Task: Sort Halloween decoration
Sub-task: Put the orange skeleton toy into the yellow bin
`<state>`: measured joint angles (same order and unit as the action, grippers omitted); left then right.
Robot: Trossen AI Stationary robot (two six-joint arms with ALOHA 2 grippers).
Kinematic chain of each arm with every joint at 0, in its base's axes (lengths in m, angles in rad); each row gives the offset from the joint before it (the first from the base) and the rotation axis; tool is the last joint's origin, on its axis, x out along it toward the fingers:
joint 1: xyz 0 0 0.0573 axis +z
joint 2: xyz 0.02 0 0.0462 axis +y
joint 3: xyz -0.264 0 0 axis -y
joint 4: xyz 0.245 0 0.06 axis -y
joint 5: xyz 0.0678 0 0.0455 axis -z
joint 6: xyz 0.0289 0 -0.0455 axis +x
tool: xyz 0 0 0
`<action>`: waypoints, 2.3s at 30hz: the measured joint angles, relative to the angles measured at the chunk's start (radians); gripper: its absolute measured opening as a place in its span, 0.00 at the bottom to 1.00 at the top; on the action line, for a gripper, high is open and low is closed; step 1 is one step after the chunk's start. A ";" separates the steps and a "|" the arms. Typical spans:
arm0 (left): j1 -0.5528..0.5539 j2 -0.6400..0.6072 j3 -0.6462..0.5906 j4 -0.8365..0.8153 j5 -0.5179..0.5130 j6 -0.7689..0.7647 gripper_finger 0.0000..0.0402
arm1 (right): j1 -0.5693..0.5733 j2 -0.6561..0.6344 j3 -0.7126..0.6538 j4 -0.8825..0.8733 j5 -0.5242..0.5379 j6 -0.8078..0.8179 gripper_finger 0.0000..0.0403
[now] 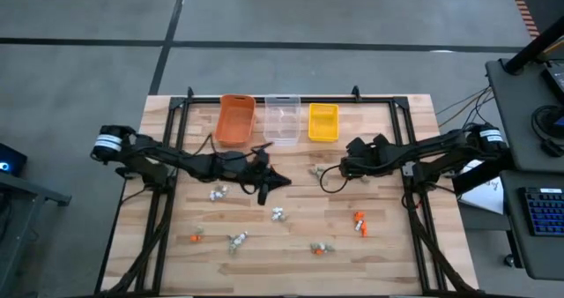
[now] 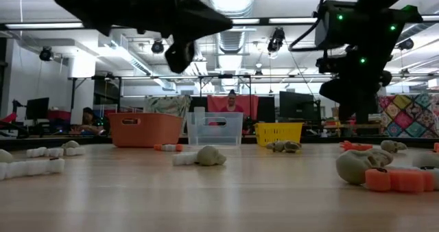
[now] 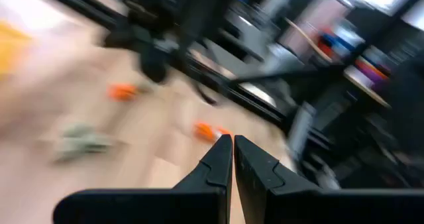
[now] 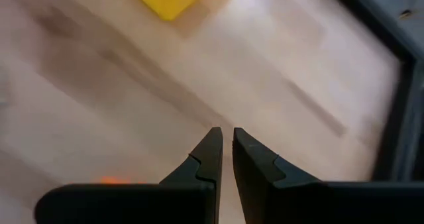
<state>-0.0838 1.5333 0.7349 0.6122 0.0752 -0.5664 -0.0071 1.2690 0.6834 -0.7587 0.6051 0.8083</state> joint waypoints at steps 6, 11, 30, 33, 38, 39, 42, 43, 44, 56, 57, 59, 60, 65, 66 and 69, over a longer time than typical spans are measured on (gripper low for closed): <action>0.007 0.095 0.108 -0.014 0.253 0.075 0.00 | 0.000 -0.004 0.031 0.010 -0.063 -0.082 0.07; 0.010 0.128 0.160 0.005 0.257 0.064 0.00 | 0.000 -0.005 0.049 0.010 -0.063 -0.087 0.07; 0.009 0.118 0.167 0.137 0.249 0.110 0.00 | 0.000 -0.004 0.113 0.068 -0.063 -0.087 0.07; 0.005 0.118 0.167 0.137 0.222 0.095 0.00 | 0.000 -0.004 0.129 0.072 -0.063 -0.087 0.07; -0.002 0.118 0.166 0.135 0.345 0.090 0.00 | 0.000 -0.004 0.149 0.091 -0.063 -0.087 0.07; -0.003 0.118 0.163 0.130 0.352 0.096 0.00 | 0.000 -0.004 0.153 0.096 -0.063 -0.087 0.07; -0.003 0.117 0.149 0.119 0.355 0.100 0.00 | 0.000 -0.003 0.165 0.096 -0.063 -0.087 0.07; -0.002 0.117 0.144 0.129 0.354 0.096 0.00 | 0.000 -0.003 0.168 0.097 -0.063 -0.087 0.07; -0.001 0.118 0.143 0.150 0.354 0.084 0.00 | 0.000 -0.003 0.171 0.096 -0.063 -0.087 0.07; -0.001 0.164 0.104 0.317 0.397 -0.027 0.00 | 0.000 -0.003 0.230 0.097 -0.063 -0.087 0.07; 0.006 0.164 0.105 0.319 0.397 -0.051 0.00 | 0.000 -0.003 0.236 0.098 -0.063 -0.087 0.07; 0.011 0.161 0.103 0.318 0.399 -0.081 0.00 | 0.000 -0.003 0.249 0.098 -0.063 -0.086 0.07; 0.012 0.156 0.098 0.320 0.400 -0.064 0.00 | 0.000 -0.003 0.254 0.099 -0.063 -0.087 0.07; 0.019 0.085 0.057 0.099 0.439 -0.029 0.00 | 0.000 -0.003 0.282 0.098 -0.063 -0.087 0.07; 0.025 0.068 0.049 0.009 0.431 -0.030 0.00 | 0.000 -0.003 0.289 0.101 -0.063 -0.086 0.07; 0.027 0.001 0.031 -0.232 0.349 -0.011 0.00 | 0.000 -0.003 0.302 0.114 -0.063 -0.086 0.07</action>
<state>-0.0565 1.5345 0.7658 0.3797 0.4240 -0.5770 -0.0071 1.2659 0.9856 -0.6446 0.5419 0.7219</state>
